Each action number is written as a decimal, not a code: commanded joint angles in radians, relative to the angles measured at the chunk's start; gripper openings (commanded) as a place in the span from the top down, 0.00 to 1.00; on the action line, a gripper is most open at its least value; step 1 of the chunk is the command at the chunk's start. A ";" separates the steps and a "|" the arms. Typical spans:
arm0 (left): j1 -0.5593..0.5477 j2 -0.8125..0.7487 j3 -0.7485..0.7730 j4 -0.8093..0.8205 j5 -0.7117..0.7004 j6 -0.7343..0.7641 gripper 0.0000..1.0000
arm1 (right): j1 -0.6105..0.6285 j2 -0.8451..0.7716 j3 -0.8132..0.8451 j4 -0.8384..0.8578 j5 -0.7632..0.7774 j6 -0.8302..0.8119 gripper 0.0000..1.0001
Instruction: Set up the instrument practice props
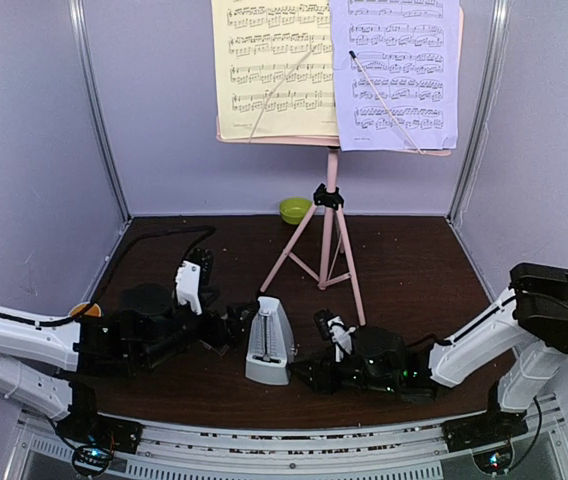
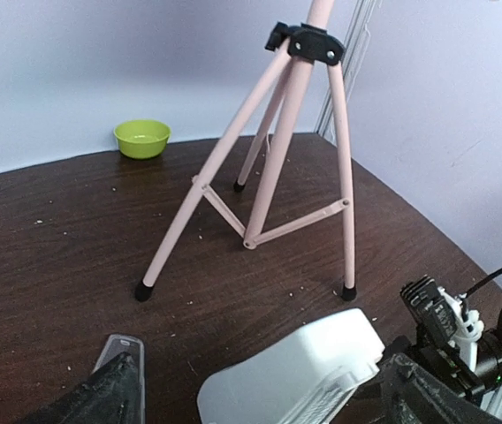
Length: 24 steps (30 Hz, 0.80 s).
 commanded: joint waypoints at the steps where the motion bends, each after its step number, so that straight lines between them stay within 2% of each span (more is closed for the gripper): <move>1: -0.075 0.142 0.122 -0.043 -0.110 -0.025 0.02 | -0.001 -0.096 -0.076 0.040 0.085 -0.021 0.41; 6: -0.108 0.269 0.201 -0.052 -0.161 -0.069 0.02 | -0.008 -0.152 -0.101 0.002 0.139 -0.024 0.34; 9: -0.111 0.332 0.251 -0.104 -0.215 -0.123 0.02 | -0.017 -0.161 -0.098 -0.023 0.170 -0.022 0.27; 12: -0.112 0.383 0.287 -0.157 -0.271 -0.157 0.03 | -0.023 -0.154 -0.093 -0.022 0.193 -0.016 0.25; 17: -0.112 0.440 0.333 -0.212 -0.279 -0.156 0.15 | -0.048 -0.104 -0.076 -0.009 0.184 0.008 0.27; 24: -0.110 0.469 0.355 -0.244 -0.260 -0.158 0.33 | -0.090 -0.009 -0.096 0.134 0.055 0.007 0.28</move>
